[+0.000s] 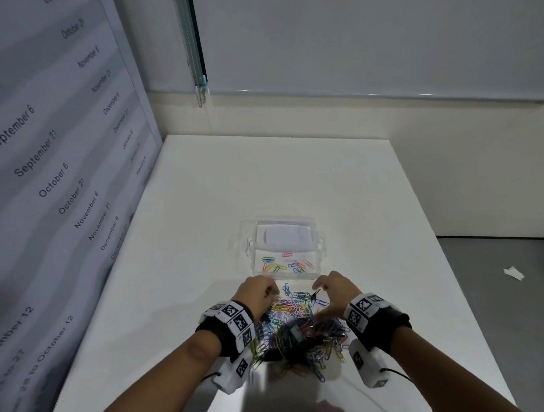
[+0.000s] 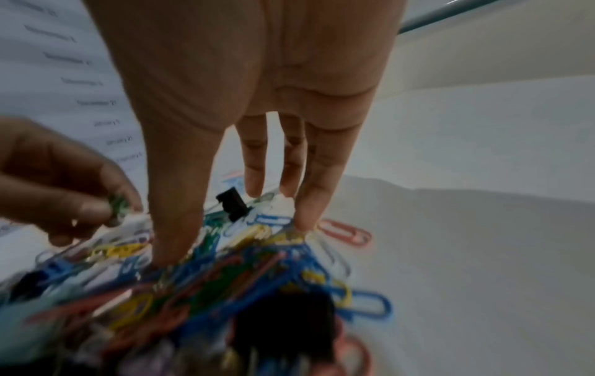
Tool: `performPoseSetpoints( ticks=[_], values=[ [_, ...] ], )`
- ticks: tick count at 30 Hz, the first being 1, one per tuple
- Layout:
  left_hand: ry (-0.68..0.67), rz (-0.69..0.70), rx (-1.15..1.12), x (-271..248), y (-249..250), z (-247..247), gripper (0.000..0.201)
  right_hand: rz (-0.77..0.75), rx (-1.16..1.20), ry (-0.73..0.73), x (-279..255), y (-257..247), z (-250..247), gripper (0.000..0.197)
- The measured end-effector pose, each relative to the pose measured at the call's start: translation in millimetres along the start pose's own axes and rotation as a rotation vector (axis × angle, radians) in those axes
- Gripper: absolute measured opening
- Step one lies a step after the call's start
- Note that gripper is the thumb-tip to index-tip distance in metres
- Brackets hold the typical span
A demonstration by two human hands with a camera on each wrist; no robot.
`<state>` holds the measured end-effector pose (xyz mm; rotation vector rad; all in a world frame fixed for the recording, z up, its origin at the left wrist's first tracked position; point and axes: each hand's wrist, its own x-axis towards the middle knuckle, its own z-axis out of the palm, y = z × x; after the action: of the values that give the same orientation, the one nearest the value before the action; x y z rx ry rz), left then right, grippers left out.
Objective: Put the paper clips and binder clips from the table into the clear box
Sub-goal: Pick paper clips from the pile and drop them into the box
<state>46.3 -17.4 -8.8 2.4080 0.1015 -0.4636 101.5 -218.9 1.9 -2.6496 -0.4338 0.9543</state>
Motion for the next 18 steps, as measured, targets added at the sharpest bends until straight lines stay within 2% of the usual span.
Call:
performPoseSetpoints(
  ticks=[3,6,9,12,14,18],
  values=[
    [0.048,-0.019,-0.14,3,3,-7,0.017,-0.004,-0.025,-0.019,-1,-2,10,0.032],
    [0.055,-0.049,-0.287,9,10,-18,0.016,-0.021,0.03,-0.048,-1,-4,13,0.036],
    [0.056,-0.076,-0.439,18,18,-30,0.013,-0.024,0.078,-0.004,-6,-8,7,0.02],
    [0.079,-0.11,-0.486,28,23,-39,0.019,-0.008,0.114,0.067,-10,-11,-5,0.024],
    [0.091,-0.139,-0.508,35,21,-42,0.025,0.008,0.171,0.083,-11,-13,-15,0.018],
    [0.061,-0.141,-0.432,38,16,-44,0.034,-0.006,0.232,0.172,-9,-22,-39,0.015]
  ],
)
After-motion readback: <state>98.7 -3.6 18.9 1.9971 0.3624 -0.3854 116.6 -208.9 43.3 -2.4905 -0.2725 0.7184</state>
